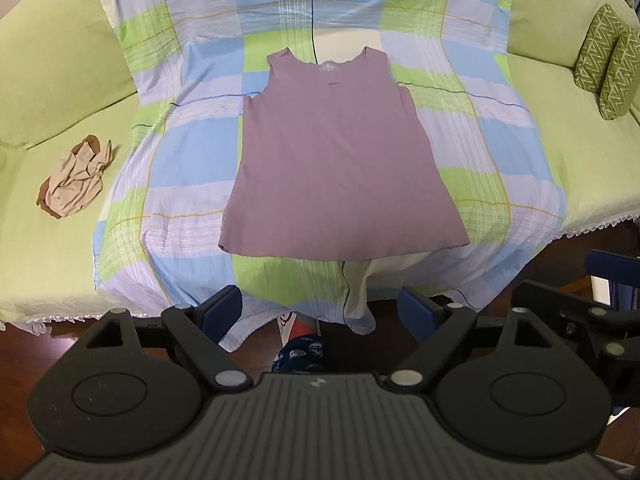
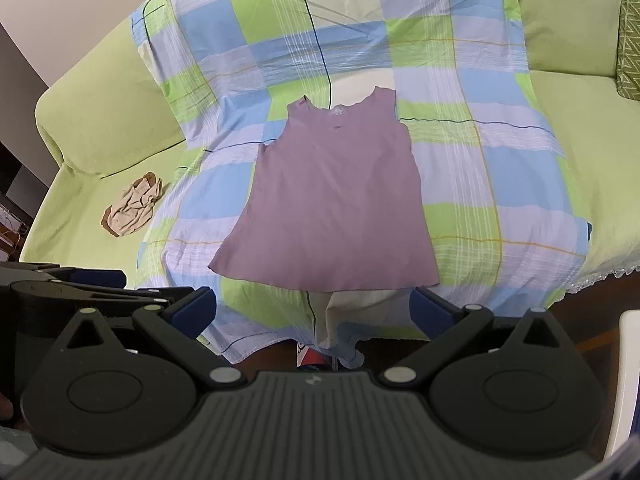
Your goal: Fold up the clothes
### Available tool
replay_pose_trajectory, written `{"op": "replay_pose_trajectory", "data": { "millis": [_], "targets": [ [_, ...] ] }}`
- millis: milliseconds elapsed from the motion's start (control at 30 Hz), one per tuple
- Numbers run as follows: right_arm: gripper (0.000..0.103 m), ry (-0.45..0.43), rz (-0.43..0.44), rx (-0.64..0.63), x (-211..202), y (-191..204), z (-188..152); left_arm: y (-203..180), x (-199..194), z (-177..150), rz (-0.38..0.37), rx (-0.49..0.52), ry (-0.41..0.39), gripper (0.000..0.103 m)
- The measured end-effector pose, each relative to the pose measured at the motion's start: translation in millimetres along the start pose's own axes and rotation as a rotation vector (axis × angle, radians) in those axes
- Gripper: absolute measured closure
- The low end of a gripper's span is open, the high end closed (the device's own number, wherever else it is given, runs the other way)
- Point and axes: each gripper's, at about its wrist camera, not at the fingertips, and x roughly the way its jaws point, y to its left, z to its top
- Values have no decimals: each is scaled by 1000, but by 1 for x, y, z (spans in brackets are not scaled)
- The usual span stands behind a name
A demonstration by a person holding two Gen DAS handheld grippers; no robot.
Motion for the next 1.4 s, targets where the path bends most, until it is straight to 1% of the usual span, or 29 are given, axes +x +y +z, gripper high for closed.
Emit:
{"op": "replay_pose_trajectory", "data": {
  "millis": [333, 533, 600, 667, 700, 733, 833, 867, 900, 933, 967, 1033, 1067, 1100, 1167, 1233, 1267, 1333, 1367, 1400],
  "targets": [
    [1, 8, -6, 17, 6, -6, 7, -2, 9, 11, -8, 20, 15, 16],
    [1, 18, -1, 15, 15, -9, 17, -2, 17, 22, -12, 13, 28, 16],
    [1, 12, 4, 16, 19, -11, 20, 0, 24, 28, -35, 13, 31, 16],
    [1, 3, 10, 16, 20, -13, 24, 3, 33, 32, -64, 20, 32, 12],
    [1, -75, 54, 19, 18, -16, 25, 6, 40, 35, -80, 20, 31, 10],
    [1, -111, 86, 33, 23, -21, 27, 11, 50, 39, -93, 18, 34, 10],
    [1, -165, 161, 82, 42, -35, 32, 25, 90, 59, -128, 7, 59, 8],
    [1, -157, 165, 89, 47, -38, 33, 30, 103, 65, -140, 3, 68, 8],
    [1, -64, 156, 125, 72, -48, 40, 35, 117, 72, -152, 0, 76, 8],
    [1, -17, 147, 156, 91, -56, 42, 40, 130, 78, -163, -4, 84, 8],
    [1, 10, 138, 184, 106, -63, 44, 44, 143, 85, -175, -8, 93, 8],
    [1, 62, 122, 227, 138, -75, 50, 53, 179, 106, -200, -21, 118, 8],
    [1, 72, 119, 236, 145, -78, 52, 56, 192, 115, -209, -21, 125, 8],
    [1, 113, 111, 262, 171, -86, 59, 60, 212, 131, -222, -10, 126, 8],
    [1, 148, 109, 282, 199, -93, 66, 69, 253, 170, -245, 37, 109, 8],
    [1, 177, 124, 292, 243, -99, 88, 76, 280, 205, -263, 91, 64, 8],
    [1, 173, 129, 289, 263, -102, 104, 82, 297, 232, -273, 134, 25, 8],
    [1, 153, 135, 279, 300, -106, 135, 92, 323, 280, -290, 218, -46, 9],
    [1, 149, 136, 278, 305, -105, 140, 97, 334, 304, -294, 261, -84, 9],
    [1, 121, 142, 279, 325, -109, 162, 101, 343, 323, -294, 296, -119, 9]
  ]
}}
